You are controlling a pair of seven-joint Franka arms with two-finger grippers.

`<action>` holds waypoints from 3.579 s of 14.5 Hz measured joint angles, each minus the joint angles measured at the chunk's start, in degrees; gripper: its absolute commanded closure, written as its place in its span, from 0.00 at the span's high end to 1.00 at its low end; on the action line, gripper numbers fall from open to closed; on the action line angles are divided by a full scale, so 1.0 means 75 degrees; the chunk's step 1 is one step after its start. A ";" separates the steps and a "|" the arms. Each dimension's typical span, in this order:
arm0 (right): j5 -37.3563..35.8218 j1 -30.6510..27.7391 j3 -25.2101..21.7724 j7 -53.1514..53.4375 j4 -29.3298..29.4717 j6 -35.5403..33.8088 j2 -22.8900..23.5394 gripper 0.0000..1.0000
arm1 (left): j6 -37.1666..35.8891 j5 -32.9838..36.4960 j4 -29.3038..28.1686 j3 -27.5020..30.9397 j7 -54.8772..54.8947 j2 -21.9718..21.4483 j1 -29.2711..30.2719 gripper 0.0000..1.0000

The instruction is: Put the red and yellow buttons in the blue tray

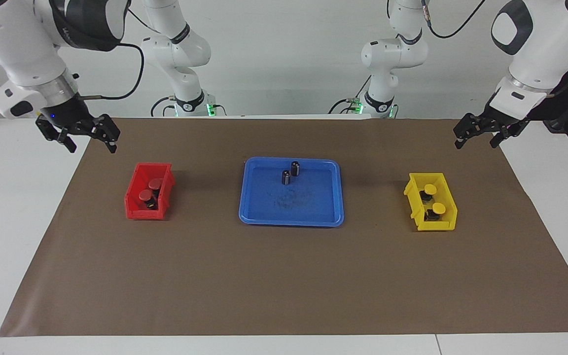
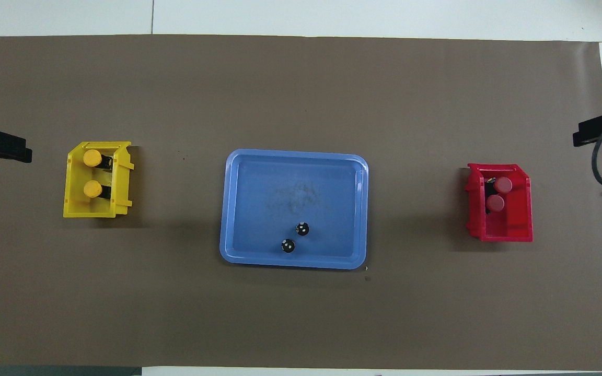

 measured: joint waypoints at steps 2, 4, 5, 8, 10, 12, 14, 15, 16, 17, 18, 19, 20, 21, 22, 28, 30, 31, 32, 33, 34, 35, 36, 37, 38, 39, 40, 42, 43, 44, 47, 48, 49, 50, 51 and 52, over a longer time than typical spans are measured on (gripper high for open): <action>0.0218 0.0000 0.0000 0.0000 -0.0568 0.0852 0.0287 0.92 | 0.0000 0.0000 0.0000 0.0000 0.0000 0.0000 0.0000 1.00; 0.0357 -0.0001 -0.0002 0.0000 -0.1405 0.1894 0.0482 0.82 | -0.0001 0.0000 0.0000 0.0000 0.0000 0.0000 0.0000 1.00; 0.0420 -0.0004 -0.0007 0.0006 -0.1729 0.2255 0.0547 0.77 | -0.0001 0.0000 -0.0001 0.0001 -0.0001 0.0000 0.0000 1.00; 0.0671 0.0004 0.0003 0.0006 -0.2318 0.2872 0.0605 0.70 | -0.0002 0.0000 -0.0003 0.0003 -0.0031 0.0001 0.0001 1.00; 0.0683 0.0007 0.0011 0.0007 -0.2608 0.3096 0.0603 0.67 | -0.0002 0.0000 -0.0008 0.0003 -0.0057 0.0005 0.0001 1.00; 0.0683 0.0007 0.0011 0.0006 -0.2844 0.3211 0.0608 0.65 | 0.0001 0.0000 -0.0008 0.0004 -0.0091 0.0005 0.0001 1.00; 0.0684 0.0010 0.0015 0.0006 -0.3008 0.3246 0.0611 0.63 | 0.0004 0.0000 -0.0008 0.0008 -0.0287 0.0005 0.0003 1.00; 0.0684 0.0032 0.0019 0.0006 -0.3059 0.3253 0.0612 0.62 | 0.0005 0.0000 -0.0008 0.0008 -0.0390 0.0005 0.0003 1.00; 0.0684 0.0077 0.0021 0.0006 -0.3095 0.3264 0.0612 0.62 | 0.0005 0.0000 -0.0008 0.0008 -0.0420 0.0005 0.0003 1.00; 0.0684 0.0123 0.0022 0.0005 -0.3137 0.3317 0.0611 0.62 | 0.0005 0.0000 -0.0010 0.0008 -0.0421 0.0005 0.0003 1.00; 0.0684 0.0154 0.0024 -0.0006 -0.3202 0.3415 0.0611 0.62 | 0.0006 0.0000 -0.0022 0.0008 -0.0420 0.0004 0.0003 1.00; 0.0684 0.0171 0.0024 -0.0023 -0.3286 0.3533 0.0611 0.62 | 0.0027 0.0000 -0.0053 0.0008 -0.0413 0.0002 0.0003 1.00; 0.0684 0.0172 0.0023 -0.0044 -0.3354 0.3608 0.0611 0.62 | 0.0092 0.0000 -0.0120 0.0008 -0.0410 -0.0005 0.0003 1.00; 0.0683 0.0172 0.0018 -0.0087 -0.3398 0.3646 0.0611 0.62 | 0.0228 0.0000 -0.0246 0.0008 -0.0410 -0.0030 0.0003 1.00; 0.0683 0.0172 0.0012 -0.0143 -0.3415 0.3648 0.0610 0.62 | 0.0474 0.0000 -0.0449 0.0006 -0.0410 -0.0087 0.0002 1.00; 0.0683 0.0125 -0.0014 -0.0327 -0.3488 0.3649 0.0597 0.61 | 0.1476 -0.0003 -0.1458 -0.0050 -0.0422 -0.0313 -0.0133 1.00; 0.0683 0.0123 -0.0016 -0.0399 -0.3552 0.3649 0.0582 0.59 | 0.2043 -0.0004 -0.1923 -0.0072 -0.0473 -0.0283 -0.0243 1.00; 0.0683 0.0122 -0.0017 -0.0477 -0.3581 0.3650 0.0572 0.59 | 0.2314 -0.0005 -0.2126 -0.0079 -0.0480 -0.0247 -0.0266 1.00; 0.0683 0.0118 -0.0018 -0.0530 -0.3601 0.3651 0.0561 0.59 | 0.2542 -0.0005 -0.2252 -0.0079 -0.0481 -0.0173 -0.0276 0.99; 0.0683 0.0109 -0.0020 -0.0555 -0.3620 0.3651 0.0548 0.58 | 0.2792 -0.0005 -0.2317 -0.0079 -0.0481 -0.0049 -0.0281 0.97; 0.0683 0.0099 -0.0024 -0.0583 -0.3643 0.3653 0.0535 0.58 | 0.3071 -0.0005 -0.2331 -0.0078 -0.0487 0.0129 -0.0287 0.97; 0.0683 0.0098 -0.0032 -0.0617 -0.3677 0.3684 0.0525 0.58 | 0.3313 -0.0005 -0.2328 -0.0079 -0.0499 0.0310 -0.0293 0.95; 0.0683 0.0095 -0.0036 -0.0678 -0.3742 0.3791 0.0511 0.57 | 0.3504 -0.0006 -0.2323 -0.0078 -0.0509 0.0485 -0.0296 0.94; 0.0683 0.0086 -0.0040 -0.0730 -0.3825 0.3893 0.0497 0.57 | 0.3649 -0.0006 -0.2317 -0.0076 -0.0511 0.0629 -0.0296 0.94; 0.0683 0.0076 -0.0043 -0.0748 -0.3898 0.3953 0.0489 0.56 | 0.3773 -0.0006 -0.2313 -0.0073 -0.0511 0.0742 -0.0296 0.94; 0.0683 0.0066 -0.0044 -0.0760 -0.3941 0.3968 0.0486 0.54 | 0.3856 -0.0006 -0.2308 -0.0068 -0.0511 0.0811 -0.0296 0.94; 0.0683 0.0061 -0.0044 -0.0765 -0.3964 0.3971 0.0483 0.50 | 0.3888 -0.0006 -0.2307 -0.0061 -0.0511 0.0842 -0.0295 0.93; 0.0683 0.0060 -0.0044 -0.0766 -0.3996 0.3972 0.0464 0.42 | 0.3895 -0.0006 -0.2306 -0.0043 -0.0511 0.0852 -0.0284 0.93; 0.0683 0.0061 -0.0044 -0.0767 -0.4013 0.3972 0.0449 0.36 | 0.3895 -0.0006 -0.2306 -0.0040 -0.0511 0.0861 -0.0276 0.93; 0.0683 0.0069 -0.0044 -0.0769 -0.4027 0.3972 0.0433 0.28 | 0.3895 -0.0006 -0.2306 -0.0040 -0.0511 0.0871 -0.0267 0.93; 0.0682 0.0100 -0.0040 -0.0771 -0.4035 0.3975 0.0409 0.17 | 0.3895 -0.0006 -0.2293 -0.0040 -0.0511 0.0880 -0.0245 0.93; 0.0647 0.0101 -0.0036 -0.0778 -0.4009 0.3974 0.0404 0.17 | 0.3890 -0.0006 -0.2255 -0.0040 -0.0511 0.0883 -0.0245 0.93; 0.0512 0.0100 -0.0036 -0.0793 -0.3905 0.3906 0.0404 0.17 | 0.3873 -0.0006 -0.2195 -0.0040 -0.0511 0.0898 -0.0245 0.93; 0.0312 0.0099 -0.0036 -0.0799 -0.3672 0.3650 0.0407 0.17 | 0.3859 -0.0006 -0.2138 -0.0041 -0.0511 0.0917 -0.0245 0.93; 0.0074 0.0102 -0.0033 -0.0803 -0.3279 0.3210 0.0412 0.17 | 0.3851 -0.0006 -0.2093 -0.0041 -0.0511 0.0937 -0.0244 0.93; -0.0126 0.0113 -0.0022 -0.0809 -0.2818 0.2718 0.0409 0.17 | 0.3850 -0.0006 -0.2075 -0.0041 -0.0511 0.0952 -0.0242 0.93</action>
